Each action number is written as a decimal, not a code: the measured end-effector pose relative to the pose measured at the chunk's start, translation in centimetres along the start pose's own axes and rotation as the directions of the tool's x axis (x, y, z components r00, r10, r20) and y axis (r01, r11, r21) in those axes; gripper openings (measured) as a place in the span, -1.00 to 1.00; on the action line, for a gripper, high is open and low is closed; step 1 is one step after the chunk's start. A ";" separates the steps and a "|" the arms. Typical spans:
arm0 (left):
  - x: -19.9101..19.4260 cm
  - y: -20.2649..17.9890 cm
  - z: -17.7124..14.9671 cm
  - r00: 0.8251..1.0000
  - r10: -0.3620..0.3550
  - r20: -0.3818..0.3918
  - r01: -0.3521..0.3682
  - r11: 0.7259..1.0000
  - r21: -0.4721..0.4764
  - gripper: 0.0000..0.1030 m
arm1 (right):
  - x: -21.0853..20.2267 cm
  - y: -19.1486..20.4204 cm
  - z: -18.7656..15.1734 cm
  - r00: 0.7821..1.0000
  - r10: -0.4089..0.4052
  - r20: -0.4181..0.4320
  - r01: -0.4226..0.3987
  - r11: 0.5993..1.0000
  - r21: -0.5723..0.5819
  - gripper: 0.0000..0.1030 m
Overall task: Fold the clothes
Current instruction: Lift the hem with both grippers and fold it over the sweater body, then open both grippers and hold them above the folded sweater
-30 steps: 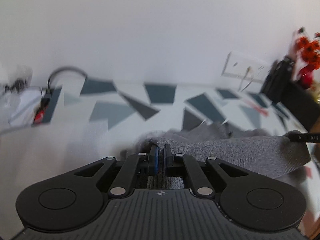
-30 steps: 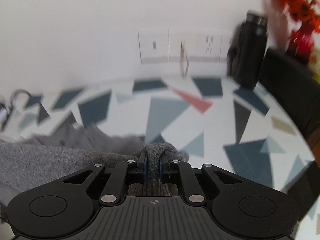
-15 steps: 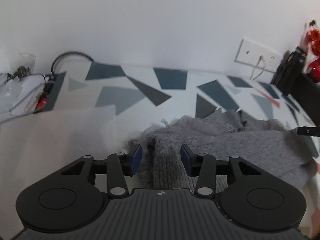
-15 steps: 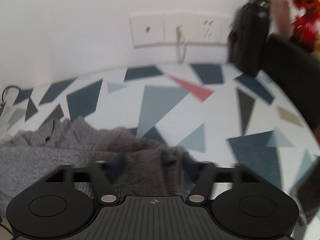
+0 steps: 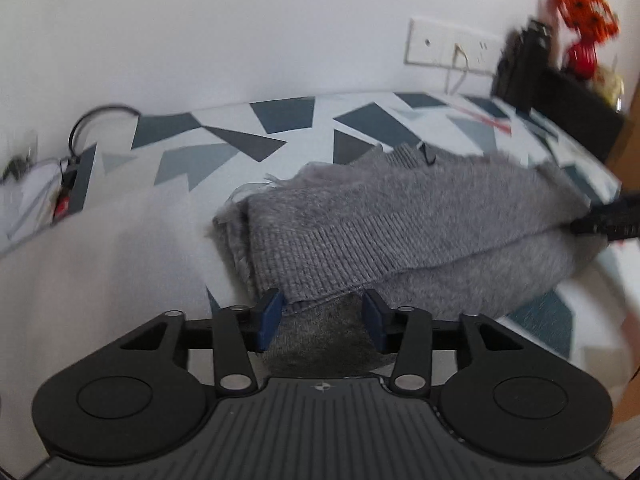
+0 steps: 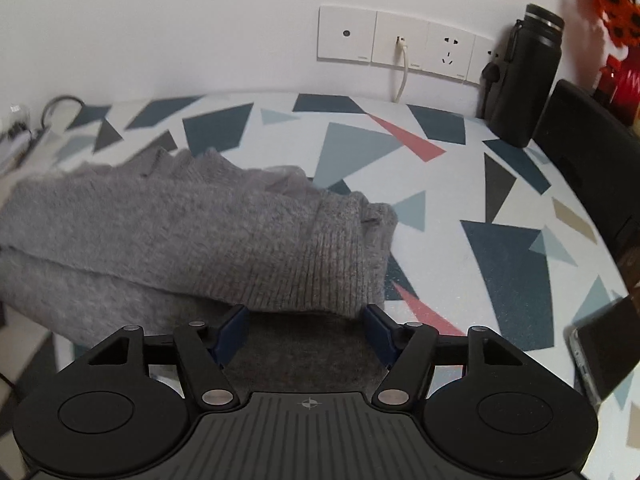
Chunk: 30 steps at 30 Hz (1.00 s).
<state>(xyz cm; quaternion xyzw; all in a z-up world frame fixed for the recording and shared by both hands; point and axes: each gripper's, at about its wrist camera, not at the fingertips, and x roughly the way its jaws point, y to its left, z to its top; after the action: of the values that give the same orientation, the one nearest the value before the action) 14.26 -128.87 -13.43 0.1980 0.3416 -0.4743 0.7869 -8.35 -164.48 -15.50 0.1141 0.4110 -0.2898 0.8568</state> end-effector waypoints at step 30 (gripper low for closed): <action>7.1 4.1 9.8 0.998 -0.048 0.045 0.057 0.971 -0.231 -0.87 | 7.7 -5.0 11.1 0.989 0.103 0.107 -0.123 0.969 0.212 -0.83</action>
<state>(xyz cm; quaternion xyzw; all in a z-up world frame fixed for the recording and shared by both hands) 23.55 -137.54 -11.92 0.0865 0.3843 -0.4555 0.7983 -0.38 -176.45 -14.14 0.2169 0.3284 -0.2890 0.8727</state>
